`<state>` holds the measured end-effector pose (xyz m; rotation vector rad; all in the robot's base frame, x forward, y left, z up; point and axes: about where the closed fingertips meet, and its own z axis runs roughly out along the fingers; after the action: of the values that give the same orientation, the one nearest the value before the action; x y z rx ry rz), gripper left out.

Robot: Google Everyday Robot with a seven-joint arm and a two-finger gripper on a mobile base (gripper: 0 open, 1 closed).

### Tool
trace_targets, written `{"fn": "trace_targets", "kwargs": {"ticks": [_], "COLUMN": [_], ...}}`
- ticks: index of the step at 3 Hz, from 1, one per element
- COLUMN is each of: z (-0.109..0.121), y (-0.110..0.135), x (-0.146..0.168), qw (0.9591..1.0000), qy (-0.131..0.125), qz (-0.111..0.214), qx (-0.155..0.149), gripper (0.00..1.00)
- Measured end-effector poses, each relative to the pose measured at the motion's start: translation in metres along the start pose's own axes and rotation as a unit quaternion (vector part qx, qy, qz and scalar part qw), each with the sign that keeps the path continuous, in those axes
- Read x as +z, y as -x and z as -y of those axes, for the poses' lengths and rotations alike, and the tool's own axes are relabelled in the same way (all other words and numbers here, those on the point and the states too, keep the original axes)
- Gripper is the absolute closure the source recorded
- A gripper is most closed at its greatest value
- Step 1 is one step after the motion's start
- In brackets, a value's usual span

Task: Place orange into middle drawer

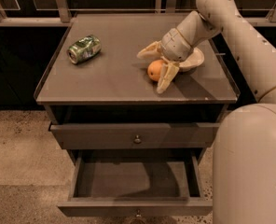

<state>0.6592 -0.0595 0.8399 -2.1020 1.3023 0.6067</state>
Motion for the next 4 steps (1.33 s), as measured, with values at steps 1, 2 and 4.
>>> {"fn": "trace_targets", "kwargs": {"ticks": [1, 2, 4], "z": [0.0000, 0.0000, 0.0000], "y": [0.0000, 0.0000, 0.0000], "x": [0.0000, 0.0000, 0.0000], "qw": [1.0000, 1.0000, 1.0000], "qy": [0.000, 0.000, 0.000], "qz": [0.000, 0.000, 0.000], "qx": [0.000, 0.000, 0.000], "gripper": [0.43, 0.64, 1.00]}}
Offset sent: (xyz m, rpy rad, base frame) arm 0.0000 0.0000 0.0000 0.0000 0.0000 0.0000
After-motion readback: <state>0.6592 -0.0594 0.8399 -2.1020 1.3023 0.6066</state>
